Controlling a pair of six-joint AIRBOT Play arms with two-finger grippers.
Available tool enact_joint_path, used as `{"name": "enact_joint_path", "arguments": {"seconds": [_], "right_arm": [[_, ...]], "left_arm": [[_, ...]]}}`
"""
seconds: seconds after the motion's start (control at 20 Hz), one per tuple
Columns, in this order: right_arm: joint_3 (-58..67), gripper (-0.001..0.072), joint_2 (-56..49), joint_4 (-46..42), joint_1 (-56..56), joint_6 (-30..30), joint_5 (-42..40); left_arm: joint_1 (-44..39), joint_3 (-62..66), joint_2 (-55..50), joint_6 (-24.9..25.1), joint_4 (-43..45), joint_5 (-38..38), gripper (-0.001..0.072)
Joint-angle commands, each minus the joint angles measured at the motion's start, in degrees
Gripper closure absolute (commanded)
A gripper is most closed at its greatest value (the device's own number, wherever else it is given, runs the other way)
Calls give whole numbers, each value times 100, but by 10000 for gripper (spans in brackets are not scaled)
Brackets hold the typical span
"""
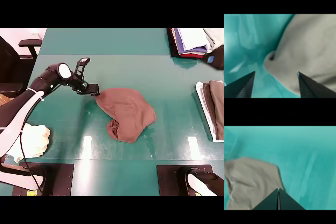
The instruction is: Fold the shirts.
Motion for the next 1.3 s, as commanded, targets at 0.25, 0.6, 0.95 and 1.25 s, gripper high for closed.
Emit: {"name": "enact_joint_path", "arguments": {"seconds": [0.25, 0.6, 0.95, 1.25], "right_arm": [[-2341, 691, 164, 39, 0, 223, -232], [-4081, 214, -634, 789, 2, 302, -754], [-4631, 209, -2092, 3021, 133, -590, -2275], [-3875, 422, -2601, 3088, 612, -603, -3189]], "left_arm": [[59, -52, -367, 804, -1016, 533, 654], [326, 291, 315, 807, -136, -136, 681], [323, 291, 601, 822, 57, -356, 680], [323, 291, 601, 820, 52, -354, 681]]}}
